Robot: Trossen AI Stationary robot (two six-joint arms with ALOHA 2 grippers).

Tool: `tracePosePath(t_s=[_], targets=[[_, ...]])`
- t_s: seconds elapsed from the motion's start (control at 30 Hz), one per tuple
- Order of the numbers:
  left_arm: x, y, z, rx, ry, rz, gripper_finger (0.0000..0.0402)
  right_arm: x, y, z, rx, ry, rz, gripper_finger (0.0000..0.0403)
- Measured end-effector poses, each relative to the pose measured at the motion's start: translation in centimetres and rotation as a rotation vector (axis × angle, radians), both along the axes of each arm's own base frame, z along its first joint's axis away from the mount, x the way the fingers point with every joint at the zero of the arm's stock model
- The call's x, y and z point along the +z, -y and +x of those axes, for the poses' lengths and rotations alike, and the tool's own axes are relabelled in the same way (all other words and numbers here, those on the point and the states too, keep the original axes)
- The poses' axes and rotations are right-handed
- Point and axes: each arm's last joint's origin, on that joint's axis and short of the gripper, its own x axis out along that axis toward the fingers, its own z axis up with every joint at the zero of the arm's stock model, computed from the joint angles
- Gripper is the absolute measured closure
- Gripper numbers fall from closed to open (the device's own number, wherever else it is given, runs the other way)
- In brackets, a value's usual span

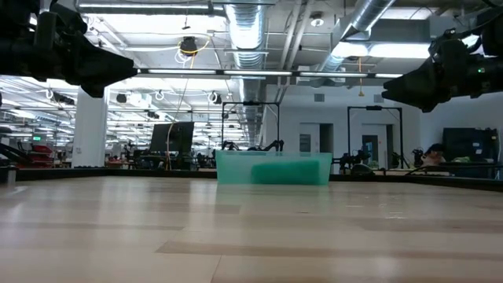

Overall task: Roll microfiber towels into tight, uniform cylinder then place into a basket
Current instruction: Return to Home Position

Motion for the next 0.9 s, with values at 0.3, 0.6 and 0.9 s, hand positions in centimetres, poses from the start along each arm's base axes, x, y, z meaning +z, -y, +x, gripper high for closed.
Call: tracePosePath(t_s=[0.3,0.6,0.9], targets=[[0.0,0.0,0.0,0.002,-0.002,0.005,0.0266,0.0,0.0,0.0,0.0,0.0,0.0,0.0173],[0.0,-0.01,0.0,0.002,-0.001,0.003,0.0266,0.0,0.0,0.0,0.0,0.0,0.0,0.0173],[0.0,-0.01,0.0,0.002,0.0,0.0,0.0266,0.0,0.0,0.0,0.0,0.0,0.0,0.0173]])
